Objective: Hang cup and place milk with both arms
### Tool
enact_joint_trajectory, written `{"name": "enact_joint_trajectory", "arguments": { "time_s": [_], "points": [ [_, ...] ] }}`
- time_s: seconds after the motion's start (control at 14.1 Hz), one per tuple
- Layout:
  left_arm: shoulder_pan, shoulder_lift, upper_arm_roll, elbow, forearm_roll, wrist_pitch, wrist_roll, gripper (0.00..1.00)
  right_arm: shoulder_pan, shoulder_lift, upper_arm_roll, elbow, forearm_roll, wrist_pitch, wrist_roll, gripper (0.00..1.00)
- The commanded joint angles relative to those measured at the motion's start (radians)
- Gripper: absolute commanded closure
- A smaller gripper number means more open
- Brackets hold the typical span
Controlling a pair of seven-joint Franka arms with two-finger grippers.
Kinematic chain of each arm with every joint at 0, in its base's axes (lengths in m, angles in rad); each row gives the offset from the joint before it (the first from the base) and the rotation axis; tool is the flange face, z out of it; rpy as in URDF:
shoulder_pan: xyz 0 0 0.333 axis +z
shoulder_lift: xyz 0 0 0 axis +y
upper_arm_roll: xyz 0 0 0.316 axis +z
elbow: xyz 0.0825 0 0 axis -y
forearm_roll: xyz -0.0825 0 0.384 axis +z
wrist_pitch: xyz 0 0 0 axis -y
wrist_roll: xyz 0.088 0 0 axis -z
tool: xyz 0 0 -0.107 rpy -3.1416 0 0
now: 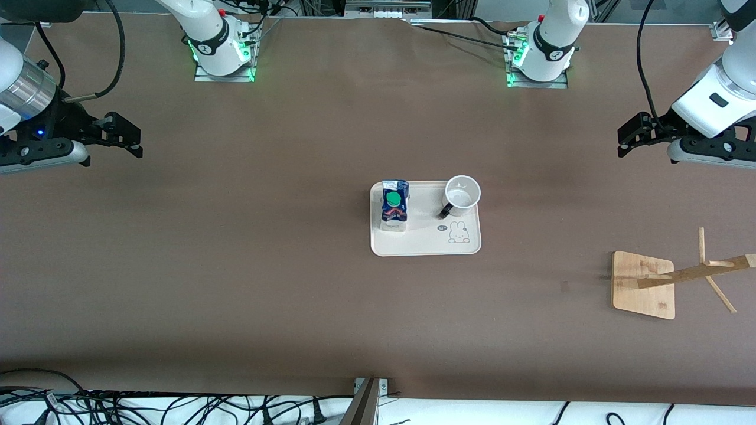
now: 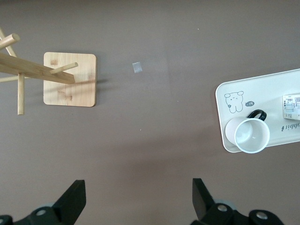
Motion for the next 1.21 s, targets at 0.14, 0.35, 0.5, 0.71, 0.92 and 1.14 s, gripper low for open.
{"name": "enact_joint_trajectory", "arguments": {
  "time_s": [0.14, 0.35, 0.5, 0.71, 0.92, 1.14],
  "points": [
    [0.005, -0.022, -0.007, -0.022, 0.014, 0.012, 0.001, 0.00, -0.003, -0.006, 0.003, 0.001, 0.003, 0.002, -0.002, 0.00],
    [0.003, -0.013, -0.015, -0.015, 0.014, 0.012, 0.000, 0.00, -0.003, -0.006, 0.003, 0.001, 0.003, 0.005, 0.000, 0.00],
    [0.003, 0.032, -0.015, 0.054, 0.012, -0.016, 0.001, 0.00, -0.003, -0.006, 0.003, 0.001, 0.003, 0.002, 0.000, 0.00],
    [0.002, 0.138, -0.014, 0.151, 0.015, -0.042, 0.001, 0.00, -0.003, -0.006, 0.003, 0.001, 0.003, 0.003, 0.000, 0.00],
    [-0.009, 0.143, -0.015, 0.140, 0.003, -0.048, 0.000, 0.00, -0.003, -0.007, 0.003, 0.001, 0.003, 0.000, 0.000, 0.00],
    [-0.044, 0.221, -0.038, 0.134, -0.030, -0.018, -0.164, 0.00, -0.003, -0.007, 0.003, 0.001, 0.003, 0.000, 0.000, 0.00]
  ]
}}
